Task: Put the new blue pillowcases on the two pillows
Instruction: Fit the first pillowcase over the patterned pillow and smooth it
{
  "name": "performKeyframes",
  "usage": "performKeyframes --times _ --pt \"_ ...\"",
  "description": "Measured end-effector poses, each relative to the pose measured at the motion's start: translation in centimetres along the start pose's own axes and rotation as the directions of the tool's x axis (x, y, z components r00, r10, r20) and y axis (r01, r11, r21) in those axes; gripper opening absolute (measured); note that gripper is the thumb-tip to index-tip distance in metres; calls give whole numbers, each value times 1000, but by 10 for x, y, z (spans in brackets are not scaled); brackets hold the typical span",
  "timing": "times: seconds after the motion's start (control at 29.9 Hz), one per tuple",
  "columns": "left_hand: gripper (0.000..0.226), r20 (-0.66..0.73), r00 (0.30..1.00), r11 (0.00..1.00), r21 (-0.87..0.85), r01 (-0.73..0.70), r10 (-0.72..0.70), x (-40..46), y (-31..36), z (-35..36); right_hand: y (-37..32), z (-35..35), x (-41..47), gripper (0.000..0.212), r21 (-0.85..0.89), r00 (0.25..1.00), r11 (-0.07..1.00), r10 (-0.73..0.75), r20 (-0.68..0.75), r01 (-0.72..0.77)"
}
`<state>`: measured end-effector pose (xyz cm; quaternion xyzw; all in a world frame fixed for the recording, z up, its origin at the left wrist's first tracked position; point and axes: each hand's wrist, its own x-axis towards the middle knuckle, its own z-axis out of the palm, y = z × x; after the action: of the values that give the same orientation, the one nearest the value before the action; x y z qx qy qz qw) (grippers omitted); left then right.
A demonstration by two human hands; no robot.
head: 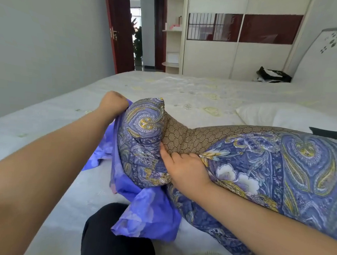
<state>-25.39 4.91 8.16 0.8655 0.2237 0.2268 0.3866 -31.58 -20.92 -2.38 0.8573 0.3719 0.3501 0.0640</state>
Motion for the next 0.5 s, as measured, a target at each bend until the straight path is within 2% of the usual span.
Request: performKeyframes --times 0.13,0.17,0.2,0.23,0.27,0.3,0.37,0.43,0.47,0.5 --pt "15 -45 998 954 -297 30 -45 5 44 -10 0 -14 6 68 -77 985 985 -151 77 157" --pt "15 -41 999 950 -311 12 -26 7 55 -12 0 -16 9 67 -93 974 973 -202 102 211" --pt "12 -33 999 966 -258 -31 23 8 65 -11 -1 -18 12 67 -97 961 961 -246 129 259" --pt "9 19 995 988 -124 -94 97 4 74 -8 -2 -18 14 67 -99 947 950 -280 158 297" --pt "12 111 975 976 87 -200 190 -3 82 -3 -3 -17 15 67 -98 937 942 -301 180 321" --pt "20 247 936 905 285 -317 251 -12 88 2 -4 -17 17 67 -91 928 938 -312 204 335" --pt "35 481 847 678 547 -491 226 -29 90 15 -9 -25 18 65 -114 915 933 -301 268 340" --pt "39 508 853 492 716 -496 120 -38 79 18 -16 -28 15 62 -139 895 905 -356 270 402" --pt "31 475 873 435 767 -472 109 -38 73 17 -21 -29 14 62 -112 878 895 -390 277 433" --pt "18 437 892 431 787 -442 117 -38 68 15 -26 -30 15 63 -88 863 884 -420 281 459"
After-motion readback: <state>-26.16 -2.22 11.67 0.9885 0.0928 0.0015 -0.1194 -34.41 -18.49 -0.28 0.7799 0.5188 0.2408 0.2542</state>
